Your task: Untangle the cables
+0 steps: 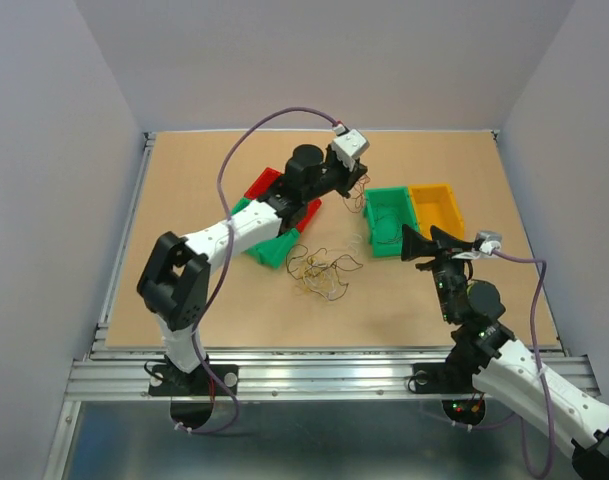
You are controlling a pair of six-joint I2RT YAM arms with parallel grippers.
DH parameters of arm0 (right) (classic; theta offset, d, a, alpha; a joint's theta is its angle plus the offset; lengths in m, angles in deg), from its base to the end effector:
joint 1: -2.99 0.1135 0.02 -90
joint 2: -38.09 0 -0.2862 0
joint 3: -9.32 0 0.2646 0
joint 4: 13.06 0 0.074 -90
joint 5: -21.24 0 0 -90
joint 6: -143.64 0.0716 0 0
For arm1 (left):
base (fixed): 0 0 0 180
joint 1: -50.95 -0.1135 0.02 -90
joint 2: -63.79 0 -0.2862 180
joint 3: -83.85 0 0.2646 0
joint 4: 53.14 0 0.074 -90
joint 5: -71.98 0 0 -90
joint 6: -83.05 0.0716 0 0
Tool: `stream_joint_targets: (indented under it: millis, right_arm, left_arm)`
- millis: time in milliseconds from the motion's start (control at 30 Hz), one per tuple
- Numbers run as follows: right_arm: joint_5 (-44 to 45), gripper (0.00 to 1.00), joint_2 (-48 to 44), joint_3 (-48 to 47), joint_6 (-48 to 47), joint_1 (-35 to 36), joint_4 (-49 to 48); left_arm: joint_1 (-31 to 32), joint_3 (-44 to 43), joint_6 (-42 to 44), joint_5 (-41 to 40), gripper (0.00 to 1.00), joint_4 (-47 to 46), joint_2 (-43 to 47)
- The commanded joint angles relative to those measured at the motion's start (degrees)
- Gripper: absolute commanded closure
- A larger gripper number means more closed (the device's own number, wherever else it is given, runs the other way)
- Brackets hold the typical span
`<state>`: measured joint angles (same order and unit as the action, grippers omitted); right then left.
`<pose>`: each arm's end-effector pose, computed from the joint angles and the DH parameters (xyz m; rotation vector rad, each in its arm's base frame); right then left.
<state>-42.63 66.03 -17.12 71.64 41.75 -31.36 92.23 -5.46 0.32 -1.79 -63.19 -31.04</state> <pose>0.1477 0.0781 0.2806 0.1613 1.3189 0.5527 0.3248 -0.3118 0.3845 0.8364 1.2856 -0.6865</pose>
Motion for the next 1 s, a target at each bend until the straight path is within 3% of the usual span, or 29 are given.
stream_joint_targets:
  millis: [0, 133, 367, 733, 900, 967]
  right_arm:
    - [12.8, 0.16, -2.63, 1.13, 1.86, 0.44, 8.28]
    - [13.51, 0.16, -4.3, 1.39, 1.69, 0.44, 9.16]
    - [13.86, 0.17, -6.23, 1.83, 1.86, 0.44, 10.21]
    - [15.09, 0.17, -12.38, 3.15, 1.87, 0.44, 12.94]
    - [15.09, 0.17, -14.06, 3.41, 1.6, 0.44, 13.38]
    - [15.0, 0.17, -13.88, 3.5, 1.6, 0.44, 13.47]
  left_arm:
    - [2.31, -6.67, -4.54, -4.44, 1.0, -6.1, -7.03]
    - [7.23, -6.42, -3.76, -14.0, 1.0, -8.39, -11.16]
    - [8.56, -12.65, -3.05, -17.36, 1.0, -8.39, -15.91]
    - [8.56, -17.73, 0.19, -12.9, 1.0, -8.4, -24.51]
    - [8.56, -23.54, 2.49, -10.52, 0.87, -4.18, -28.48]
    - [8.56, -24.87, 1.96, -11.04, 0.49, -2.69, -28.84]
